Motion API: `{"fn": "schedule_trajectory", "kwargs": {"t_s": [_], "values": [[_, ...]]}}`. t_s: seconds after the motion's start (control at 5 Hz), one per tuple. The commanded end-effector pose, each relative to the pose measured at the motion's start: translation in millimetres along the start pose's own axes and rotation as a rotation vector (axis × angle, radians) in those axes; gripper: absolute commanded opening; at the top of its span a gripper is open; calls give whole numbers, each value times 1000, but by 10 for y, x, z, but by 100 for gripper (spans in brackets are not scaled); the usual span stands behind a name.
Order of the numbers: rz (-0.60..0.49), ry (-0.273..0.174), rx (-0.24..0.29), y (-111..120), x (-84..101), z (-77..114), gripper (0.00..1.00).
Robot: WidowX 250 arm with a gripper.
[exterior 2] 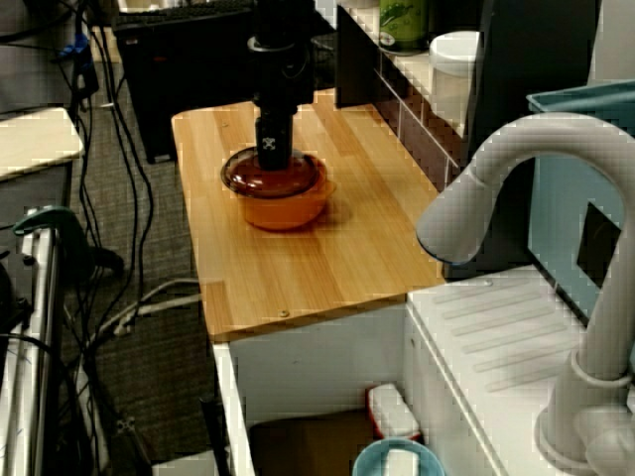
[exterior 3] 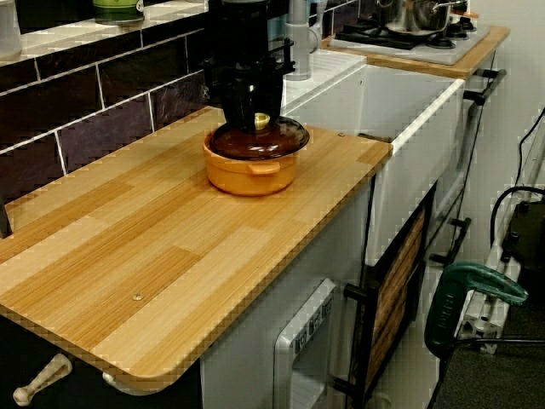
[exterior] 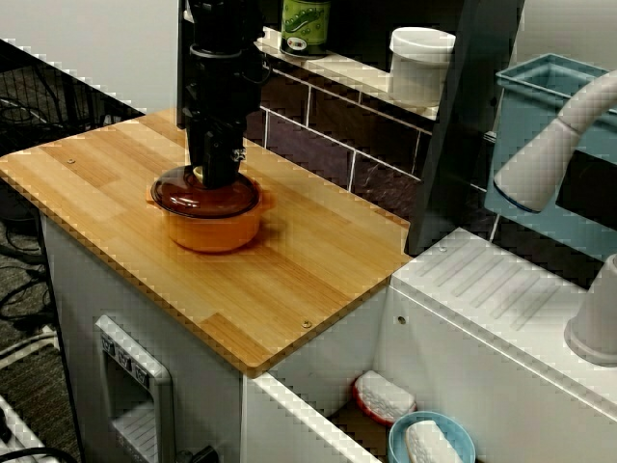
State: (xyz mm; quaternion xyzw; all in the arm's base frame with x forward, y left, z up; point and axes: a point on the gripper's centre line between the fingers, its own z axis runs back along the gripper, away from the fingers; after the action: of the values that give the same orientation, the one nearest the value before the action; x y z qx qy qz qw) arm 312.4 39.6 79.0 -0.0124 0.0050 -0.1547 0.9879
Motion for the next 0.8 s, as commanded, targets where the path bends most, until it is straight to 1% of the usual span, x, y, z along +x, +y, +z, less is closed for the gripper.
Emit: {"fn": "schedule_trajectory", "kwargs": {"t_s": [0.0,0.6], "values": [[0,-68,29,32,69,205,0],[5,-68,35,44,96,172,0]]}}
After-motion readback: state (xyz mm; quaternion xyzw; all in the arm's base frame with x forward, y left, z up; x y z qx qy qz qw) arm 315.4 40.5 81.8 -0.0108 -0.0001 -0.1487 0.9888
